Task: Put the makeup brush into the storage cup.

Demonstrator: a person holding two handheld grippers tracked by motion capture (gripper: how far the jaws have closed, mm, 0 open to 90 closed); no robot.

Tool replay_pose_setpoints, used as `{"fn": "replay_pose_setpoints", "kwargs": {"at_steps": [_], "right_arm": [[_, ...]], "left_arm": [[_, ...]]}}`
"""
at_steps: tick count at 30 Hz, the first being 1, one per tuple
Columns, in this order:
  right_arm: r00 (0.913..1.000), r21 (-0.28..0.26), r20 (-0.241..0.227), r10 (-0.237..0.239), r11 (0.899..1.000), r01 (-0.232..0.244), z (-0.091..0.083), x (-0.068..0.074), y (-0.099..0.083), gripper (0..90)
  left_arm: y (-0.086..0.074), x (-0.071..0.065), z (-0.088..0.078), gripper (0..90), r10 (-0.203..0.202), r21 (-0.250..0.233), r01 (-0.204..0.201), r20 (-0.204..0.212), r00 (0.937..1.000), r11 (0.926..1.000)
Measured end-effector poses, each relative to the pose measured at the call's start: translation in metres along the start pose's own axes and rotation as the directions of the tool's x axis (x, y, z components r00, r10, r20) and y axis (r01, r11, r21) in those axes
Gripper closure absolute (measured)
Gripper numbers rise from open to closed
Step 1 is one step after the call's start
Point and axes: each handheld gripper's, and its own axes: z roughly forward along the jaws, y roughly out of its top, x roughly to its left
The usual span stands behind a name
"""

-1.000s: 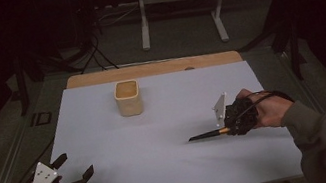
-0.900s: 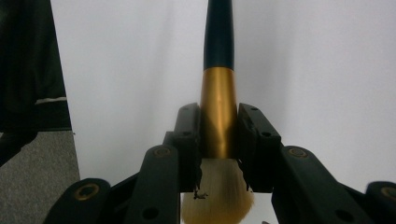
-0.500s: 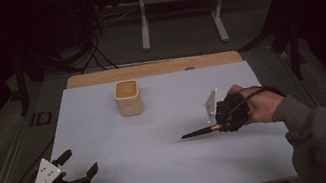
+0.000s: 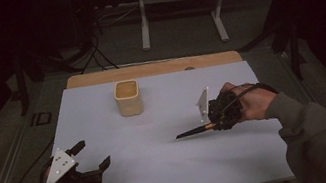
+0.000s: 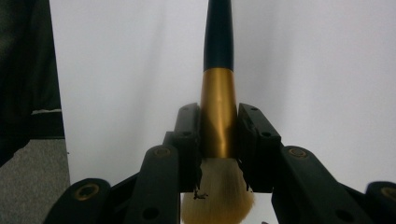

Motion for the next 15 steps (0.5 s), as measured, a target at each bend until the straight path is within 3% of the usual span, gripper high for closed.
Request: {"fn": "replay_pose_setpoints", "kwargs": {"at_steps": [8,15], "right_arm": [[0.9998,0.014,-0.001,-0.018,1.000,0.018,-0.001,-0.001,0.008,70.4],[0.9995,0.017,-0.003,-0.032,0.999,0.032,0.000,-0.001,0.015,70.4]], "left_arm": [[0.014,-0.010,0.016,6.9,0.035,-0.007,-0.035,0.053,0.9980,0.9994],[0.024,-0.024,0.035,7.1,0.076,0.001,-0.076,0.119,0.9900,0.9971]]}}
